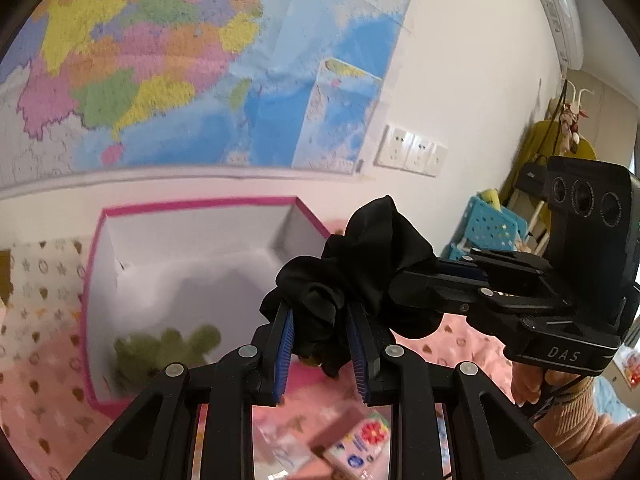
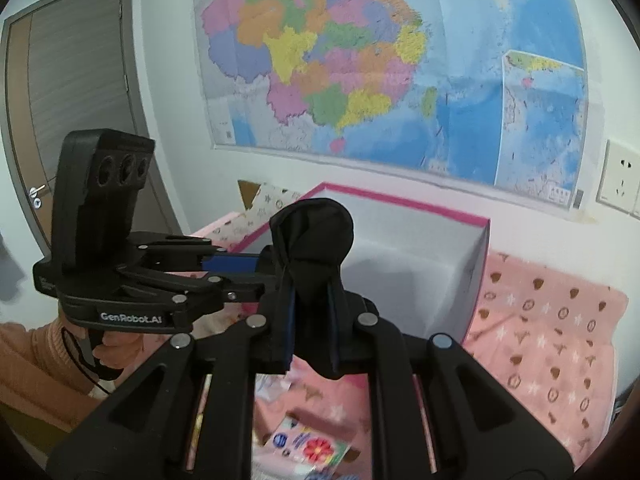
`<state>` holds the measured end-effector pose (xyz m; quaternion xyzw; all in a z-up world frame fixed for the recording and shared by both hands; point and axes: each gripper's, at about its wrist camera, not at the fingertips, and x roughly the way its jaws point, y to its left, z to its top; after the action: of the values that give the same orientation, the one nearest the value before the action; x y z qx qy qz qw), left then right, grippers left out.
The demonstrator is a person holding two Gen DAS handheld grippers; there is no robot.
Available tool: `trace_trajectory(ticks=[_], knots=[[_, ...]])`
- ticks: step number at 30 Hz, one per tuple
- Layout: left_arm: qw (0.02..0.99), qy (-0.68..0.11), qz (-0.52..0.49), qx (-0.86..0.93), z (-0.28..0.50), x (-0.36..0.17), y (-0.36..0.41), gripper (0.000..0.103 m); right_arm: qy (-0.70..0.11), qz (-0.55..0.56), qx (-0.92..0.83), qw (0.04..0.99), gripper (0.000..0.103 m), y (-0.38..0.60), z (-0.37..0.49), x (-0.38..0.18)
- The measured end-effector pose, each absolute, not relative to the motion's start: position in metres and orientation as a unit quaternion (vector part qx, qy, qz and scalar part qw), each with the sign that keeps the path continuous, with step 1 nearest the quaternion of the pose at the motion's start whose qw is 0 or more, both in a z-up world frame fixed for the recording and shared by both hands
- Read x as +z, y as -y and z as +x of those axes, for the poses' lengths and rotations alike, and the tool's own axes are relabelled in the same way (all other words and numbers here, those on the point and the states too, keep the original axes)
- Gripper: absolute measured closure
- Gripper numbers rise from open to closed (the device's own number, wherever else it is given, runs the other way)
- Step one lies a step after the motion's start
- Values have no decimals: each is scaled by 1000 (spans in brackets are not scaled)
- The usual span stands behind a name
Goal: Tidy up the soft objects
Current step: 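Carry the black scrunchie into the box and release it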
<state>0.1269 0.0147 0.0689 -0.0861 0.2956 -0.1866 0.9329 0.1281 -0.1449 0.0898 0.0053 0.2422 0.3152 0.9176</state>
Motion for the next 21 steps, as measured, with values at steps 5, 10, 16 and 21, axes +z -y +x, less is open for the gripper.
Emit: trace_trajectory(ticks=[5,10,16,21], knots=[[932,-304,-88,-176,145,70,-17,78,-251,17,314,915,88,147,152,88],[926,-329,-86,-165,167,56,-17,78,-286,33,305,908,88,151,176,70],[911,-370,-88,-156,188,29,-15,78,-333,35,277,901,86,158,197,42],[904,-398,-82,-132,201,12,-13,73,-367,-2,199,909,73,160,211,21]])
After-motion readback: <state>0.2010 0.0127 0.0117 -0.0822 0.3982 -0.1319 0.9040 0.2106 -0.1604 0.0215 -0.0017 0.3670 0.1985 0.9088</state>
